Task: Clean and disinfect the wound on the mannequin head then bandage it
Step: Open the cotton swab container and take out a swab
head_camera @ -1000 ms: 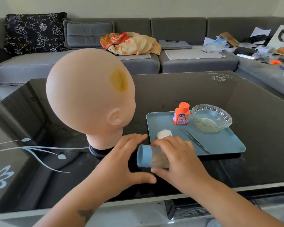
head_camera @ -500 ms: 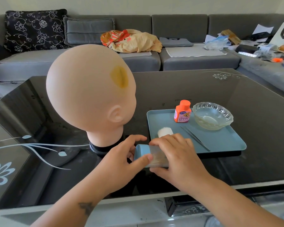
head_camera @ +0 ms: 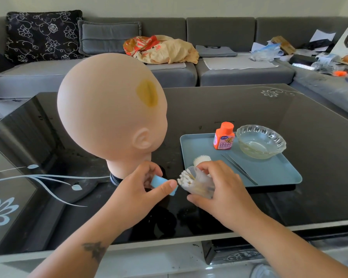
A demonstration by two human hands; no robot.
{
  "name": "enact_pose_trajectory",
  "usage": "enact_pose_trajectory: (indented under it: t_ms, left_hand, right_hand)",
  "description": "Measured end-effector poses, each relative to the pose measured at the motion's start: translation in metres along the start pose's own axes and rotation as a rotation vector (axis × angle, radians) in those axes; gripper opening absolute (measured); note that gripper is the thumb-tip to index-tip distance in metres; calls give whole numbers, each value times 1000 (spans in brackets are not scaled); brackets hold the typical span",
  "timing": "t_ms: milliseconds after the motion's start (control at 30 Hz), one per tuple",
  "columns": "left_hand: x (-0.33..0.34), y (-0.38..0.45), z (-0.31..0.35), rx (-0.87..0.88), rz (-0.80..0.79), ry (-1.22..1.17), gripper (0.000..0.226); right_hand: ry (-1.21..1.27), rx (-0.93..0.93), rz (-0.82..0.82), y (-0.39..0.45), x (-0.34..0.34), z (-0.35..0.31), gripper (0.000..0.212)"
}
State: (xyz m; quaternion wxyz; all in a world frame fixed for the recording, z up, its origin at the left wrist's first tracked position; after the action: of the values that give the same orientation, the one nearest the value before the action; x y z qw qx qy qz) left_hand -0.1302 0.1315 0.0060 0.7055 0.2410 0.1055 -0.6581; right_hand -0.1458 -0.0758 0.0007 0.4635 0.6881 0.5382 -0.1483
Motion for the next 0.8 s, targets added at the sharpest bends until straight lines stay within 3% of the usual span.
enact_pose_trajectory:
  t_ms: [133, 300, 433, 700, 800]
  left_hand:
    - [-3, 0, -11, 2, 24, 184, 41]
    - [-1, -6, -18, 174, 23, 458, 38]
    - [3, -5, -25, 133, -10, 580, 52]
    - [4, -6, -30, 145, -32, 668, 62]
    - [4, -5, -24, 167, -22, 547, 74]
  right_hand:
    - [57, 90, 2, 1, 0, 4, 56]
    - [153, 157, -32, -1, 3, 7, 53]
    - [212, 175, -84, -3, 8, 4, 51]
    - [263, 164, -157, -4, 17, -1, 50]
    - [285, 165, -161, -4, 19, -1, 49]
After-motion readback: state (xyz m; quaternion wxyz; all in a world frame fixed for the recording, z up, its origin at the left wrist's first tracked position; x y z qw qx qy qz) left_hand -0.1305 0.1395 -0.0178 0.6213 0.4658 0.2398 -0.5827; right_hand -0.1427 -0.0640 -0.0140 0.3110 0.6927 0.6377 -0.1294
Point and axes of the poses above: each hand's wrist, its own y-axis towards the middle knuckle, its own x-axis out of the palm, z = x × y, the point moved 2 cm from there along y, towards the middle knuckle, and after that the axes turned 13 degrees about z, right-handed, at the moved point
